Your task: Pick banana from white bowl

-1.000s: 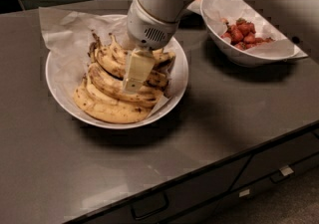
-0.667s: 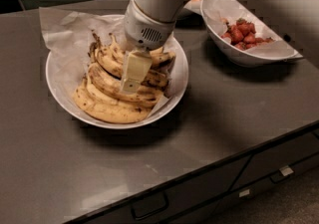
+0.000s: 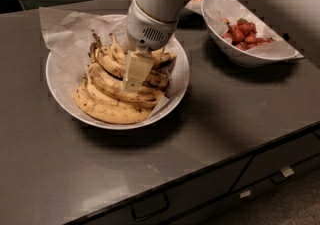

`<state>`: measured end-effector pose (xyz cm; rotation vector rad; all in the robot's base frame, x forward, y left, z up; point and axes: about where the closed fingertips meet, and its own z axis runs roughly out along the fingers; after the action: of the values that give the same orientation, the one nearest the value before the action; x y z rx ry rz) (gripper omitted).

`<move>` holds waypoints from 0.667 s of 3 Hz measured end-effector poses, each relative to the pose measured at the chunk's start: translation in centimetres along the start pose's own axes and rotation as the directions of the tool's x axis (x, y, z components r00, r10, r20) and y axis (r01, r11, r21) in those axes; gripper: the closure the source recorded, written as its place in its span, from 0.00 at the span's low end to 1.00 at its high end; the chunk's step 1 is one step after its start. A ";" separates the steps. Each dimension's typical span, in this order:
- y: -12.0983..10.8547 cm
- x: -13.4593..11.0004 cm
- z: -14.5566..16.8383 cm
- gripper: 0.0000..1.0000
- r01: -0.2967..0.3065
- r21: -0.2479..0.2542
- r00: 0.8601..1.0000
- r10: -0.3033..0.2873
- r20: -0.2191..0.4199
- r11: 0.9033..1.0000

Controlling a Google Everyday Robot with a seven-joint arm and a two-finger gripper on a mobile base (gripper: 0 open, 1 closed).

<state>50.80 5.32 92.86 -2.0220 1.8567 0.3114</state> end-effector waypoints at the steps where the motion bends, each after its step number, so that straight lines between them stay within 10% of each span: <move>1: -0.1 0.1 0.0 0.36 -0.007 -0.010 1.000 0.007 -0.009 1.000; 2: -0.1 0.1 -0.1 0.38 -0.010 -0.016 1.000 0.010 -0.016 1.000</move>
Offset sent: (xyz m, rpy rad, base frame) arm 0.0041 -0.0056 -0.0051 -0.0441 0.0446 -0.0120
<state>50.95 5.17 92.93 -2.0324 1.8803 0.3148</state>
